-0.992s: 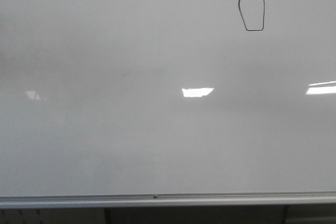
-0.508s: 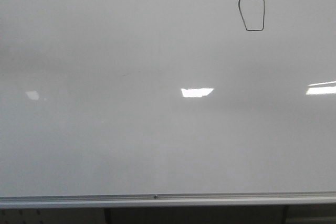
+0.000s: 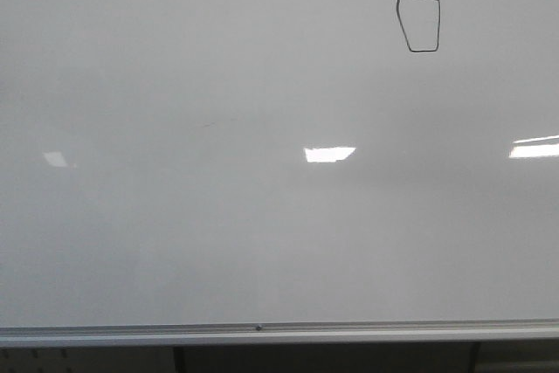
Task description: Write number 0 on whiteboard
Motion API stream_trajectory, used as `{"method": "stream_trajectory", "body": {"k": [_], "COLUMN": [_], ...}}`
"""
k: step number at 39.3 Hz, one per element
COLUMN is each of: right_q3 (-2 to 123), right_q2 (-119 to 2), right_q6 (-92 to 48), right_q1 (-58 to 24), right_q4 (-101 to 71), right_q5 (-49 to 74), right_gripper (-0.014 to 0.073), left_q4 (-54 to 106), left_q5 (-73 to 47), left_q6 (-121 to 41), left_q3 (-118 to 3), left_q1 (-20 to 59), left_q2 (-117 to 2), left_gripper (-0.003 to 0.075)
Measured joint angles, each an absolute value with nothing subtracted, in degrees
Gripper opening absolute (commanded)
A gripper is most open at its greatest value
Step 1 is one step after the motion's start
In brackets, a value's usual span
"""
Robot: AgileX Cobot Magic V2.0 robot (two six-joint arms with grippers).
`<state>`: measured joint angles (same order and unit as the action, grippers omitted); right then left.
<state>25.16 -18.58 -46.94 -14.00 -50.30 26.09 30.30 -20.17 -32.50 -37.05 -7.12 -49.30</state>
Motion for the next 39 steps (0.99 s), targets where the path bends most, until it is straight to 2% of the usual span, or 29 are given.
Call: {"method": "stream_trajectory", "body": {"k": [8, 13, 25, 39], "right_q3": [25.16, 25.16, 25.16, 25.16], "right_q2": [-18.58, -18.58, -18.58, -18.58], "right_q6": [-46.94, -46.94, -46.94, -46.94], "right_q1": [-14.0, -14.0, -14.0, -14.0], "right_q4": [-50.3, -50.3, -50.3, -50.3], "right_q5": [26.09, 26.09, 26.09, 26.09], "right_gripper": [-0.0069, -0.0069, -0.0069, -0.0069], "left_q4": [30.42, 30.42, 30.42, 31.13], "left_q5": [-21.54, -21.63, -21.85, -21.85], "left_q6": [-32.5, -32.5, -32.5, -32.5], "left_q3": [-31.67, -28.29, -23.22, -23.07], "left_q1": [-7.12, -7.12, -7.12, -7.12], "left_q2": [-36.6, -28.89, -15.83, -14.51], "left_gripper": [0.0094, -0.0012, -0.002, -0.002]}}
